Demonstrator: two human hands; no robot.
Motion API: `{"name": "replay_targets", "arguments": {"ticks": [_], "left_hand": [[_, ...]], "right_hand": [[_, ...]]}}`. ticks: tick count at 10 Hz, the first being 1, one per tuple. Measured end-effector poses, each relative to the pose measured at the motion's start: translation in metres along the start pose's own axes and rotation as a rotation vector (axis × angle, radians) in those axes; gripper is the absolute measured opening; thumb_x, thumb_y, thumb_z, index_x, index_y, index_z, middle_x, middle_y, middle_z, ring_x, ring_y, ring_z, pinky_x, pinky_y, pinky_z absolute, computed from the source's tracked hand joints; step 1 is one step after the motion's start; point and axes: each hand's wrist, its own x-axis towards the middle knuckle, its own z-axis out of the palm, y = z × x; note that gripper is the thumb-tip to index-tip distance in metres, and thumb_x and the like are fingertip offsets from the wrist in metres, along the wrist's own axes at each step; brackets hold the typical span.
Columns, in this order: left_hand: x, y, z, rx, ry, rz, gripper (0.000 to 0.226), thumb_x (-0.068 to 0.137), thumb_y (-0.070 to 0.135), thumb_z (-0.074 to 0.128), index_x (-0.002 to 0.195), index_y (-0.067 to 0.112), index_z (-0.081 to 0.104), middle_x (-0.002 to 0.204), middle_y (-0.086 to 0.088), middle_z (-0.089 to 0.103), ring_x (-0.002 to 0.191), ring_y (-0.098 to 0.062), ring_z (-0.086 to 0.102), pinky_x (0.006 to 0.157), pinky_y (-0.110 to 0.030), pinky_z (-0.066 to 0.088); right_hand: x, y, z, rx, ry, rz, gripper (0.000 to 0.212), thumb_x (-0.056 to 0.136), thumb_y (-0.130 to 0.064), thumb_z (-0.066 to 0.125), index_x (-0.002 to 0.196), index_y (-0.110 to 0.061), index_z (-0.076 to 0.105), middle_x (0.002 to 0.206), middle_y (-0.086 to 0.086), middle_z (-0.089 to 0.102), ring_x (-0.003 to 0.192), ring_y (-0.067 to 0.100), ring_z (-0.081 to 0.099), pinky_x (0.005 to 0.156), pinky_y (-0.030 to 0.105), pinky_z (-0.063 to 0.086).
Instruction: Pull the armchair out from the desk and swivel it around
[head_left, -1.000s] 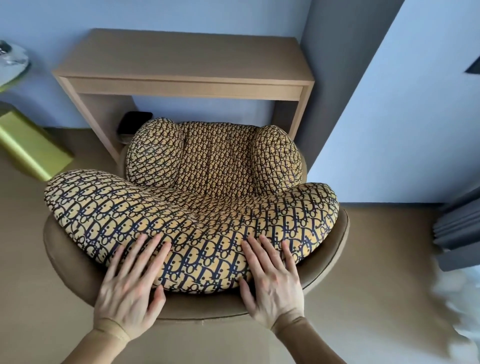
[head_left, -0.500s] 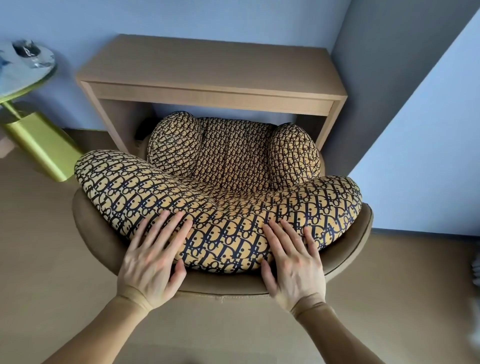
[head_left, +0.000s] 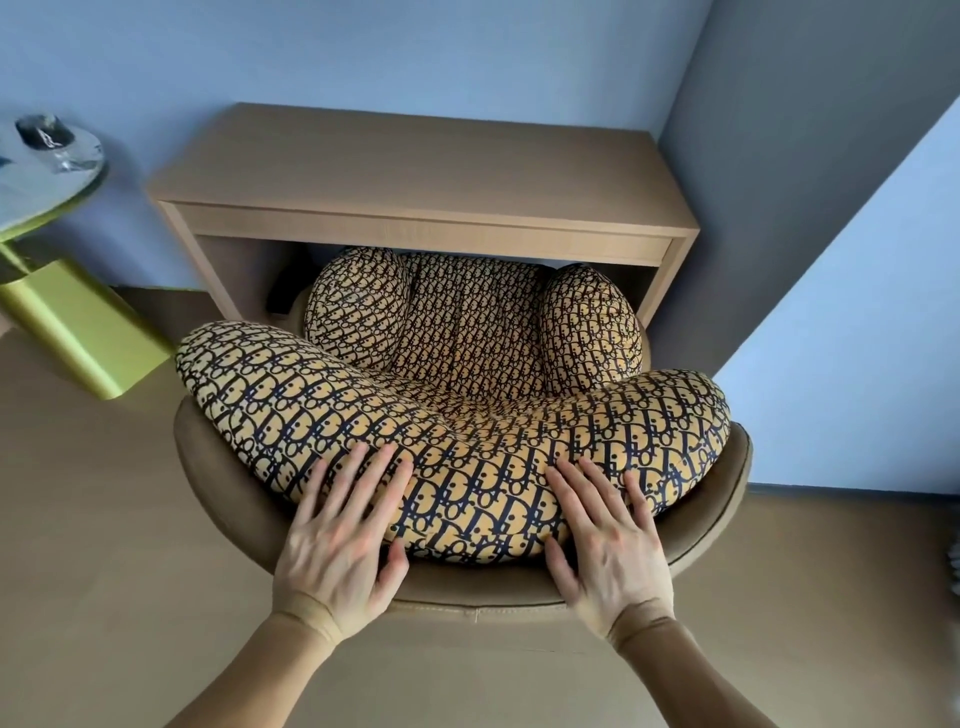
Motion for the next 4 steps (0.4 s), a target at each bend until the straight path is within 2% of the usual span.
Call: {"name": "replay_targets", "arguments": {"ticks": [1,2,3,4], "left_hand": [[0.001,0.005,-0.006,0.012,-0.047,-0.016,0.079,0.091,0.047,0.044,0.162,0.021,0.020,0.171,-0.007,0.023,0.159,-0.029,0.013,0.124,-0.061,0.019],[0.002,0.013,-0.019,0.013,-0.136,-0.036,0.076,0.098,0.056,0.035,0.162,0.019,0.018,0.172,-0.007,0.018,0.159,-0.031,0.008,0.125,-0.062,0.017],[0.010,0.015,-0.043,0.015,-0.280,-0.054,0.084,0.097,0.065,0.034,0.163,0.022,0.005,0.173,-0.008,0.001,0.159,-0.033,-0.005,0.127,-0.061,0.004],[0.000,0.020,-0.079,0.008,-0.265,-0.061,0.083,0.095,0.071,0.032,0.162,0.031,0.006,0.173,-0.010,0.001,0.158,-0.037,-0.005,0.127,-0.059,-0.003]], "right_hand": [[0.003,0.000,-0.008,-0.091,-0.148,0.013,0.076,0.096,-0.060,0.025,0.162,-0.030,0.004,0.170,-0.010,0.008,0.157,0.011,-0.005,0.127,0.051,0.000],[0.001,-0.006,-0.022,-0.170,-0.267,0.063,0.076,0.095,-0.062,0.007,0.159,-0.029,-0.018,0.169,-0.011,-0.016,0.154,0.014,-0.022,0.127,0.051,-0.007],[0.001,-0.023,-0.048,-0.116,-0.351,0.143,0.076,0.102,-0.060,0.021,0.157,-0.028,-0.021,0.169,-0.007,-0.018,0.154,0.018,-0.022,0.126,0.052,-0.005],[-0.002,-0.045,-0.099,-0.069,-0.317,0.127,0.076,0.103,-0.058,0.030,0.159,-0.031,-0.013,0.171,-0.007,-0.010,0.156,0.020,-0.013,0.124,0.056,-0.003]]}}
